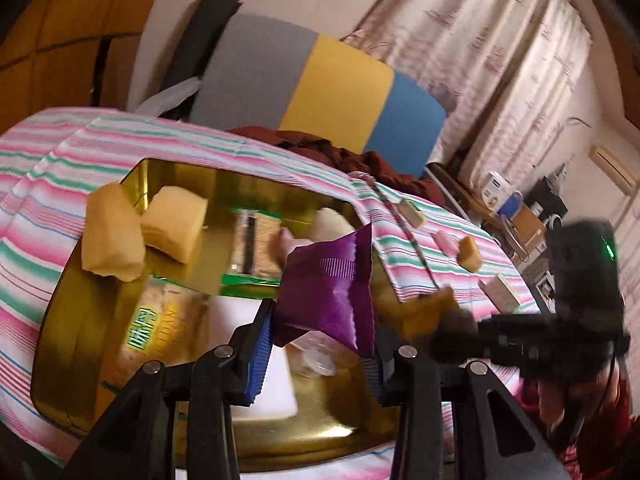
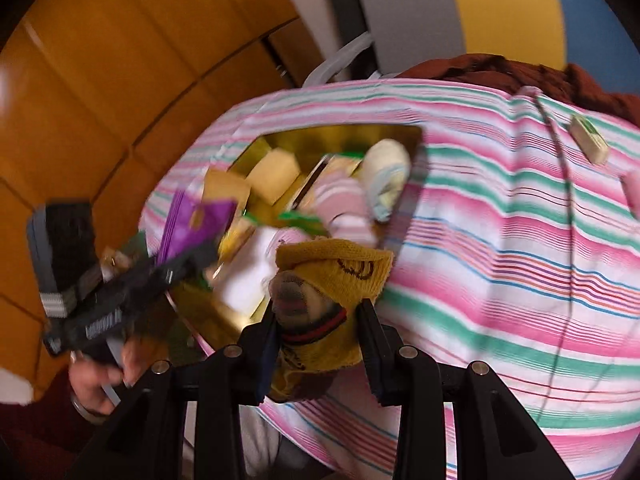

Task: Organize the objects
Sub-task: 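Carry the yellow sock and purple packet to the gold tray and release both, then move both tools back toward the cream box and pink hair roller, then grasp the cream box with the right tool while the left tool grasps the pink hair roller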

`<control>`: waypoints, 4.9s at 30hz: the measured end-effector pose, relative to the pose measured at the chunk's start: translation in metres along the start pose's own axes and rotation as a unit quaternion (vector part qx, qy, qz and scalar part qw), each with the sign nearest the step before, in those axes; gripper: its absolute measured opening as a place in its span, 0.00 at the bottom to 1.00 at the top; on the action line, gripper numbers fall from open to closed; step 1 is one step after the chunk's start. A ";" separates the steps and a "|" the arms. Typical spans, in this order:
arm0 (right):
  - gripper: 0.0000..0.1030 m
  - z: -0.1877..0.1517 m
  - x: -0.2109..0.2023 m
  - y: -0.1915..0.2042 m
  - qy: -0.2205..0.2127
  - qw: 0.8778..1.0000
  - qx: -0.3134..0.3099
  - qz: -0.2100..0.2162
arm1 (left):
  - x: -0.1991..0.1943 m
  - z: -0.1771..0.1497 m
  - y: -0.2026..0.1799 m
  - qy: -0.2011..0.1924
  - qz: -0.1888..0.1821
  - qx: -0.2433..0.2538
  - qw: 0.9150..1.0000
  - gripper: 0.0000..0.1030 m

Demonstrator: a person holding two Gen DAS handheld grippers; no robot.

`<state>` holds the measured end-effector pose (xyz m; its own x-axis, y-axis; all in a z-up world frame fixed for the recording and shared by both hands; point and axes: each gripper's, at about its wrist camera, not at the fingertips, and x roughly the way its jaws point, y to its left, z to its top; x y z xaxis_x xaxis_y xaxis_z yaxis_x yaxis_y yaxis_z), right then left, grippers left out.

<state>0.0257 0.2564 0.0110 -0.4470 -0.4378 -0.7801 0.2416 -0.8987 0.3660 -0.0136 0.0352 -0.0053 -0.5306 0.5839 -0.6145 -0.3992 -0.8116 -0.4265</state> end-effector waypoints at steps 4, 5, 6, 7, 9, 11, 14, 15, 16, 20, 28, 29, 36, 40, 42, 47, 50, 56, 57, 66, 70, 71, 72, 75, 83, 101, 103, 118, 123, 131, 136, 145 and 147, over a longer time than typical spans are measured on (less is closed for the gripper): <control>0.37 -0.002 0.013 0.017 0.010 0.999 -0.034 -0.028 | 0.008 0.008 0.017 0.006 0.008 -0.025 1.000 0.38; 0.38 -0.002 0.015 0.020 0.009 0.998 -0.041 -0.037 | 0.010 0.009 0.020 0.006 0.011 -0.028 1.000 0.38; 0.39 -0.002 0.016 0.023 0.009 0.998 -0.047 -0.045 | 0.011 0.010 0.022 0.007 0.013 -0.031 0.999 0.38; 0.39 -0.002 0.017 0.026 0.009 0.997 -0.051 -0.051 | 0.015 0.012 0.025 0.009 0.011 -0.035 0.999 0.38; 0.41 -0.002 0.018 0.029 0.008 0.997 -0.052 -0.061 | 0.018 0.016 0.030 0.009 0.012 -0.042 0.999 0.38; 0.43 -0.002 0.018 0.030 0.007 0.997 -0.048 -0.062 | 0.020 0.019 0.034 0.009 0.008 -0.047 0.999 0.38; 0.63 -0.003 0.014 0.030 -0.004 0.997 -0.034 -0.065 | 0.025 0.025 0.038 0.011 0.013 -0.052 0.999 0.38; 0.71 -0.004 0.012 0.030 -0.009 0.997 -0.030 -0.067 | 0.026 0.027 0.039 0.012 0.017 -0.052 0.998 0.38; 0.72 -0.003 0.010 0.030 -0.015 0.997 -0.025 -0.066 | 0.028 0.028 0.040 0.014 0.023 -0.053 0.998 0.39; 0.73 -0.003 0.004 0.030 -0.029 0.998 -0.009 -0.055 | 0.033 0.034 0.048 0.027 0.041 -0.074 0.996 0.45; 0.73 -0.005 -0.002 0.029 -0.041 0.998 -0.002 -0.054 | 0.017 0.036 0.040 0.012 0.053 -0.081 0.995 0.64; 0.73 -0.005 -0.002 0.027 -0.042 0.998 0.001 -0.055 | 0.011 0.036 0.038 0.001 0.058 -0.079 0.995 0.64; 0.74 -0.009 -0.011 0.013 -0.050 0.997 0.027 -0.053 | -0.011 0.029 0.037 -0.039 0.081 -0.082 0.993 0.66; 0.74 -0.012 -0.014 0.005 -0.054 0.997 0.040 -0.049 | -0.010 0.023 0.033 -0.033 0.086 -0.080 0.993 0.66; 0.74 -0.013 -0.016 0.003 -0.055 0.996 0.042 -0.047 | -0.009 0.020 0.027 -0.029 0.078 -0.074 0.994 0.66; 0.74 -0.014 -0.020 -0.001 -0.060 0.996 0.043 -0.047 | -0.004 0.016 0.000 -0.019 0.063 -0.031 0.997 0.66; 0.74 -0.016 -0.024 -0.008 -0.063 0.996 0.048 -0.050 | -0.001 0.015 -0.017 -0.014 0.051 -0.007 0.999 0.66; 0.74 -0.023 -0.029 -0.028 -0.063 0.994 0.074 -0.059 | 0.010 0.008 -0.048 0.006 0.021 0.023 0.999 0.66; 0.74 -0.023 -0.030 -0.031 -0.063 0.993 0.077 -0.060 | 0.012 0.007 -0.051 0.009 0.018 0.027 0.999 0.66; 0.74 -0.032 -0.049 -0.071 -0.075 0.987 0.110 -0.093 | 0.030 -0.003 -0.084 0.047 -0.008 0.054 0.997 0.66; 0.74 -0.033 -0.062 -0.094 -0.079 0.982 0.121 -0.126 | 0.038 -0.007 -0.103 0.062 -0.020 0.075 0.995 0.66; 0.74 -0.034 -0.067 -0.101 -0.080 0.979 0.125 -0.138 | 0.040 -0.008 -0.109 0.065 -0.025 0.082 0.994 0.66; 0.74 -0.034 -0.070 -0.108 -0.081 0.977 0.130 -0.149 | 0.042 -0.009 -0.115 0.068 -0.028 0.087 0.993 0.66; 0.74 -0.035 -0.084 -0.132 -0.081 0.970 0.149 -0.177 | 0.049 -0.012 -0.130 0.078 -0.037 0.101 0.991 0.66; 0.77 -0.045 -0.120 -0.187 -0.088 0.951 0.178 -0.236 | 0.070 -0.023 -0.164 0.111 -0.053 0.126 0.984 0.66; 0.90 -0.042 -0.203 -0.329 -0.152 0.892 0.238 -0.353 | 0.103 -0.038 -0.200 0.167 -0.058 0.152 0.972 0.66; 0.91 -0.047 -0.205 -0.347 -0.149 0.888 0.252 -0.356 | 0.105 -0.039 -0.201 0.171 -0.058 0.153 0.972 0.66; 0.87 -0.072 -0.179 -0.374 -0.113 0.917 0.259 -0.283 | 0.136 -0.031 -0.221 0.188 -0.059 0.156 0.968 0.66; 0.58 -0.070 -0.164 -0.371 -0.077 0.922 0.243 -0.292 | 0.161 -0.020 -0.240 0.194 -0.063 0.167 0.965 0.66; 0.54 -0.073 -0.161 -0.375 -0.074 0.920 0.261 -0.282 | 0.239 0.009 -0.274 0.205 -0.047 0.178 0.961 0.66; 0.53 -0.072 -0.161 -0.375 -0.073 0.919 0.260 -0.288 | 0.295 0.031 -0.291 0.200 -0.016 0.186 0.962 0.70; 0.53 -0.069 -0.163 -0.377 -0.082 0.918 0.265 -0.284 | 0.357 0.048 -0.339 0.132 0.034 0.360 0.923 0.82; 0.53 -0.069 -0.162 -0.378 -0.081 0.918 0.267 -0.283 | 0.367 0.049 -0.343 0.133 0.028 0.382 0.914 0.82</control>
<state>0.0666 0.6692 -0.0359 -0.5037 0.1431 -0.8520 -0.5059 -0.8483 0.1566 -0.1079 0.5283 -0.0520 -0.4063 0.4338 -0.8042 -0.8366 -0.5306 0.1365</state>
